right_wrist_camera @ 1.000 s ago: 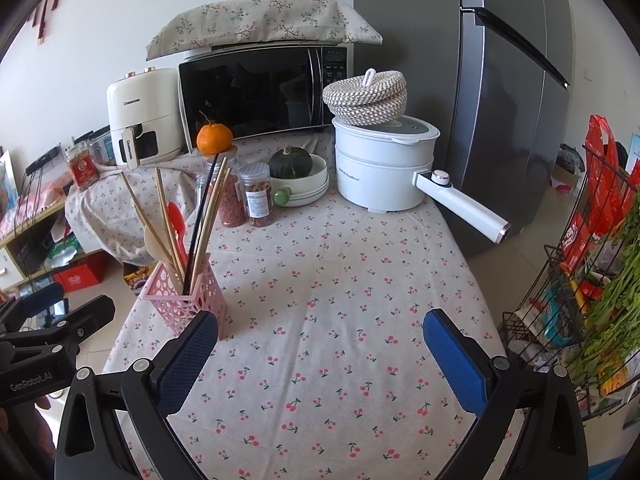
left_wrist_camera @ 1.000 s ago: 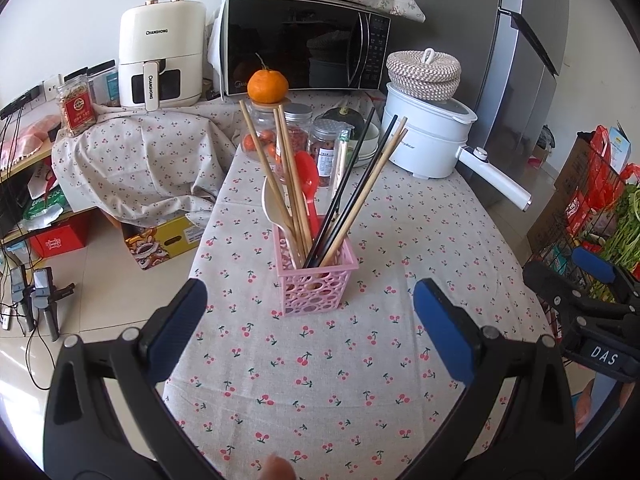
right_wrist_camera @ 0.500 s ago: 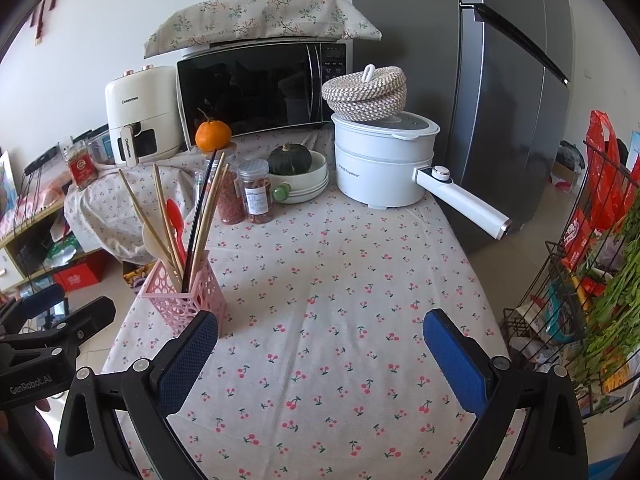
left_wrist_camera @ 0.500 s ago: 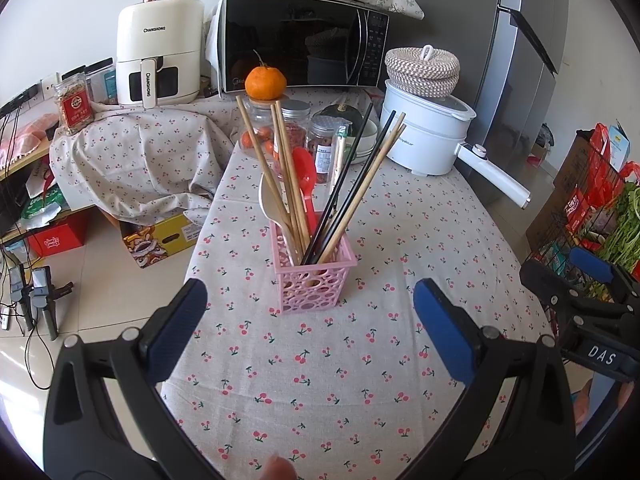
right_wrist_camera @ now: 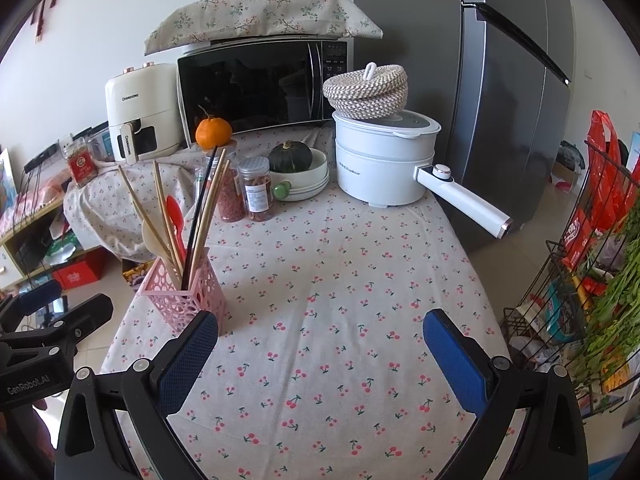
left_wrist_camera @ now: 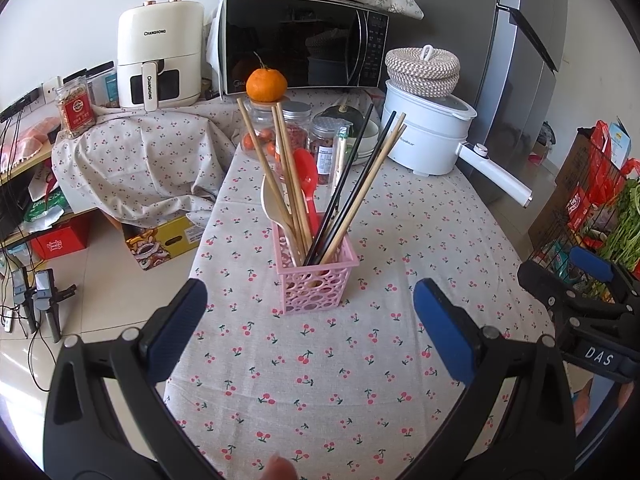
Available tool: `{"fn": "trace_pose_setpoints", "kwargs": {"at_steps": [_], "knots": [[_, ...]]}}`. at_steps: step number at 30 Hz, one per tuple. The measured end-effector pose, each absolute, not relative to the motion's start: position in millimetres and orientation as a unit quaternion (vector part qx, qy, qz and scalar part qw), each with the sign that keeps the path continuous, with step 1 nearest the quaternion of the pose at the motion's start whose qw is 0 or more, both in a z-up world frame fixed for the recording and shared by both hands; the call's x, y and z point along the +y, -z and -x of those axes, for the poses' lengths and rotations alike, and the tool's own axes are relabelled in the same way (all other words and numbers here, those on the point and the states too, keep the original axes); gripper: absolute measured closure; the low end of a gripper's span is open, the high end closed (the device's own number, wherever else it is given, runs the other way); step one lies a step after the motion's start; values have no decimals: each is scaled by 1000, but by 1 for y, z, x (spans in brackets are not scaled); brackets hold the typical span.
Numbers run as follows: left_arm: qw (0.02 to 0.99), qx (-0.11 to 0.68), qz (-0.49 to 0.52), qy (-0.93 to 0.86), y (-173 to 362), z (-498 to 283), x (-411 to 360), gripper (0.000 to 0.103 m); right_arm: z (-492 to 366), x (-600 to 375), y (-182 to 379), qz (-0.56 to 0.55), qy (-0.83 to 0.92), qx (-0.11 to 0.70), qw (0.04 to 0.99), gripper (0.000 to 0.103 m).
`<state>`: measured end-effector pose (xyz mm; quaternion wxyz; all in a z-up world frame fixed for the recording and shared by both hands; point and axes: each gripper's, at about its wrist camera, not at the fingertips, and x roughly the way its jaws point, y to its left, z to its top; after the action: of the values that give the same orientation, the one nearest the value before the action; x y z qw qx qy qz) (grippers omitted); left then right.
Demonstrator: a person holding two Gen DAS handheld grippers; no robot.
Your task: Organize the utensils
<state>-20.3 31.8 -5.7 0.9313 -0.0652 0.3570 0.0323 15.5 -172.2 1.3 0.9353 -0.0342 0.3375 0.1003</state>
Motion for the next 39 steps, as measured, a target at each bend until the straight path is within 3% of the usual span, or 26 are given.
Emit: {"fn": "trace_pose_setpoints", "kwargs": {"at_steps": [39], "knots": [[934, 355, 34, -24, 4, 25, 23, 1, -16, -172, 3, 29, -99, 345, 933, 0]]}}
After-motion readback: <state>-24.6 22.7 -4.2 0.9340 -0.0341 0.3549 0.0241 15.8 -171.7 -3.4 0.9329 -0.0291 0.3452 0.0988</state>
